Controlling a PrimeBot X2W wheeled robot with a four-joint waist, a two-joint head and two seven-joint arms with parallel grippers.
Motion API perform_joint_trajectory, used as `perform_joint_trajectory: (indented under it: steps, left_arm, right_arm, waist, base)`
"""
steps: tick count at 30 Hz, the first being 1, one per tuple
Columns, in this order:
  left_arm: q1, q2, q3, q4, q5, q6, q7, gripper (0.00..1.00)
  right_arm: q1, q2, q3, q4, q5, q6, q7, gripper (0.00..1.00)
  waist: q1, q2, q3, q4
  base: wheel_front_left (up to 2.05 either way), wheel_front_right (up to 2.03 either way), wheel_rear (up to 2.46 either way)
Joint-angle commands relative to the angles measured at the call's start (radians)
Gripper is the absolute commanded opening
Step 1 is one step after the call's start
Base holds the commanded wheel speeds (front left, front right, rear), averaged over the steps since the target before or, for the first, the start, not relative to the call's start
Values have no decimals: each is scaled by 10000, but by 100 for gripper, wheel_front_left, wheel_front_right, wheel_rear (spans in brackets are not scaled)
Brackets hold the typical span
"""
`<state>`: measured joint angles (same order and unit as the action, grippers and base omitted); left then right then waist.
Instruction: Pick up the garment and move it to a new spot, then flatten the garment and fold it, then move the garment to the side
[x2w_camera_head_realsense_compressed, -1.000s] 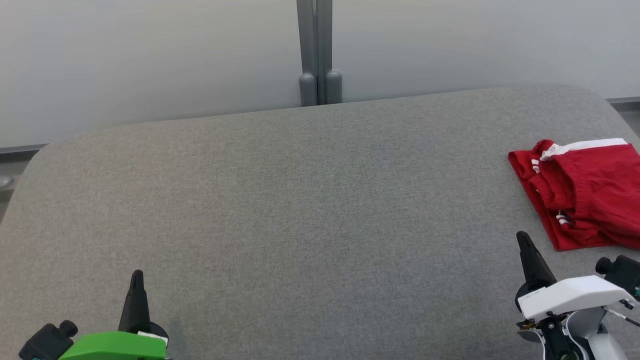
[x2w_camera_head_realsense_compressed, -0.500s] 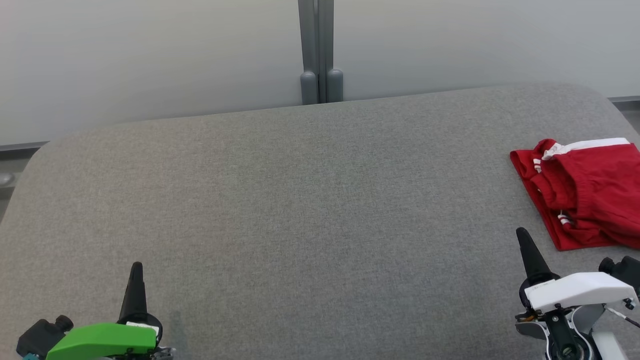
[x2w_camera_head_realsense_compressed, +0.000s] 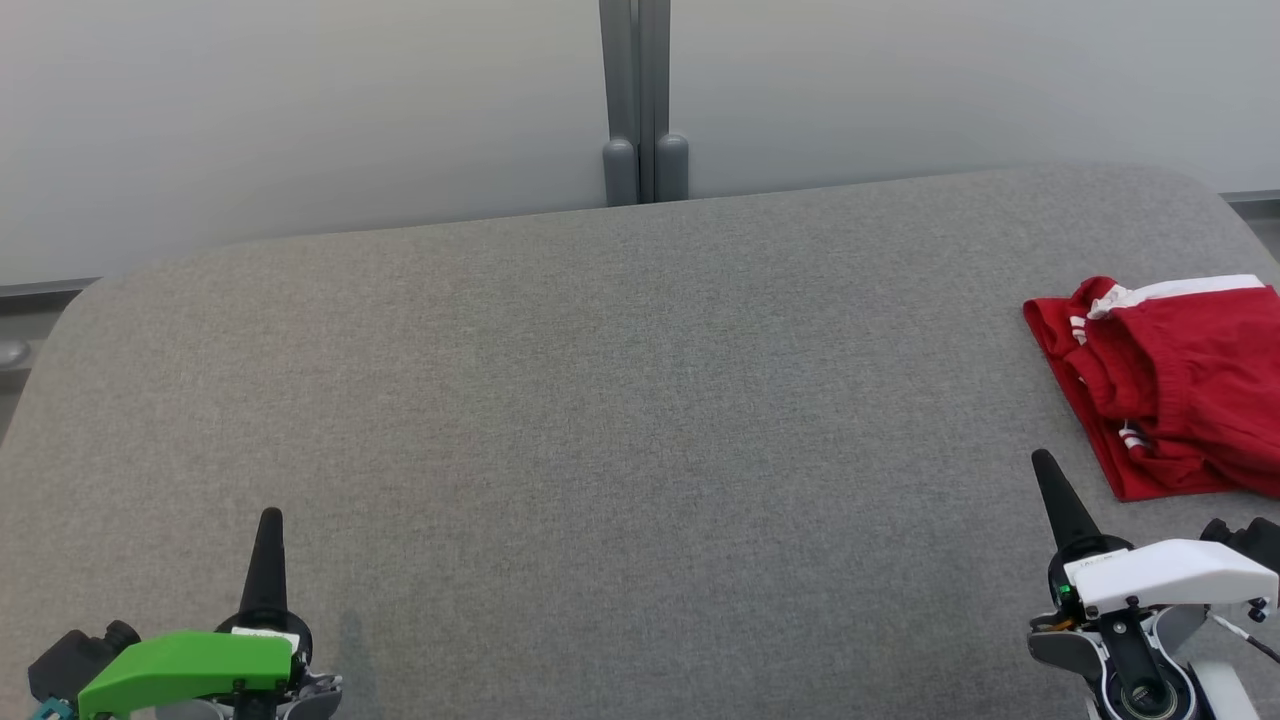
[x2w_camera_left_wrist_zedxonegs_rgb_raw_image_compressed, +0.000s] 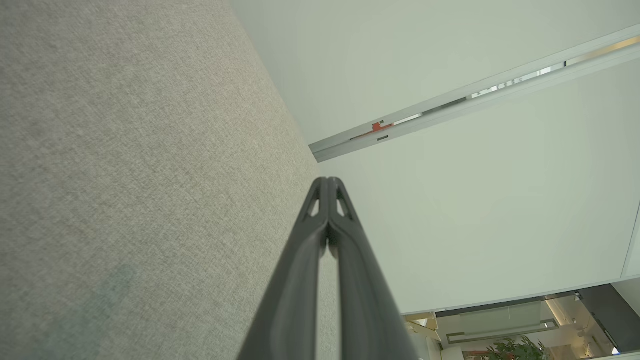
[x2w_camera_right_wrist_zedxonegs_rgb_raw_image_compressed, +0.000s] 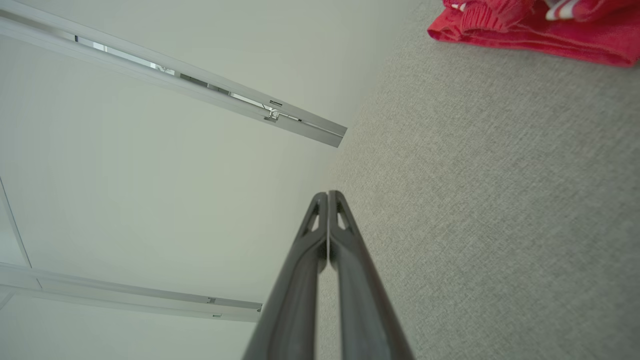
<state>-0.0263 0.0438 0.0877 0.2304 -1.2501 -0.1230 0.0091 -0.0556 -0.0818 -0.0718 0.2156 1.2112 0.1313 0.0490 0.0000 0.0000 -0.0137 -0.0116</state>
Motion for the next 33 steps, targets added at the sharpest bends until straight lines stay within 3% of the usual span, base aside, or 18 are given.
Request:
perform_joint_trajectory:
  steps: [1, 33]
  left_arm:
    - [-265, 78, 42, -44, -260, -54, 76, 0]
    - [-736, 94, 227, 108, -2723, -104, 802, 0]
  right_arm:
    - [-233, -2, -50, -36, 259, -5, 52, 0]
    - [-500, 232, -338, 212, 3009, -4, 506, 0]
  waist:
    - [0, 0, 5, 4]
    - [0, 0, 115, 80]
  base:
    - [0, 0, 0]
    - [0, 0, 0]
